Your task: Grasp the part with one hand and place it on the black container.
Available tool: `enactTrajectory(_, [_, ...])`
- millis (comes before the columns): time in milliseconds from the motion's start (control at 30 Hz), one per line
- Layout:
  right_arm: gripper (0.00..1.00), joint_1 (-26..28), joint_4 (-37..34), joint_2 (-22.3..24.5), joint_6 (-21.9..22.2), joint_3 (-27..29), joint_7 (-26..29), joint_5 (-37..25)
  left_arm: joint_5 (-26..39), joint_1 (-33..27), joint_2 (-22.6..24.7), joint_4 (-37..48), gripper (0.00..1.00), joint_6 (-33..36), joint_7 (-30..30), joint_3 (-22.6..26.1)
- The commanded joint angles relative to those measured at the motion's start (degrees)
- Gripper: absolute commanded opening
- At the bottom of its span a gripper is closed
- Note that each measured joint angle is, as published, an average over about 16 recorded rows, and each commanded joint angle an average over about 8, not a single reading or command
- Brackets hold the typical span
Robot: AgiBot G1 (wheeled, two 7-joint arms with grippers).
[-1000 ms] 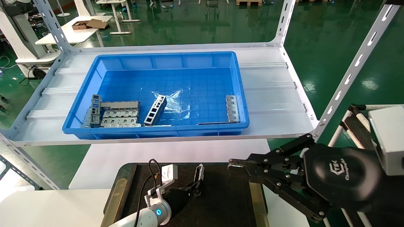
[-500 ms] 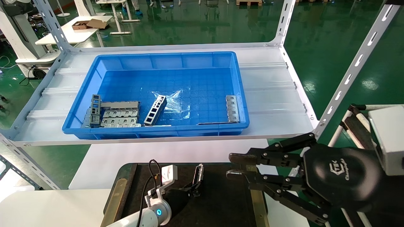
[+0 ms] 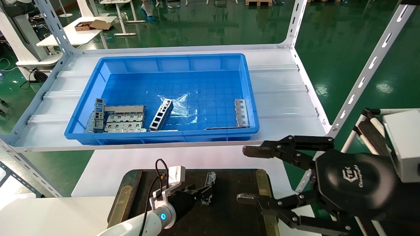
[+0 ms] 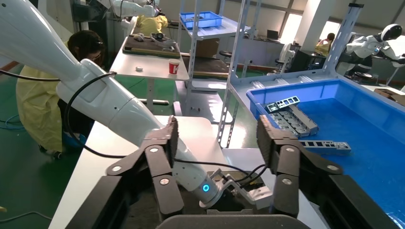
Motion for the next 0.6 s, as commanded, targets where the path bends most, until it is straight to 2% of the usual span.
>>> enactTrajectory(33, [1.0, 0.0, 0.0, 0.0, 0.0, 0.0, 0.0, 0.0, 1.1, -0.2, -1.0, -1.6, 1.0, 0.0, 0.4, 0.2])
enactTrajectory(333, [1.0, 0.0, 0.0, 0.0, 0.0, 0.0, 0.0, 0.0, 2.6, 0.2, -12.0, -18.9, 1.0, 3.4, 3.5, 1.9])
enactTrajectory(600, [1.0, 0.0, 0.0, 0.0, 0.0, 0.0, 0.0, 0.0, 0.5, -0.3, -19.6, -29.1, 1.0, 5.5, 7.7, 4.4])
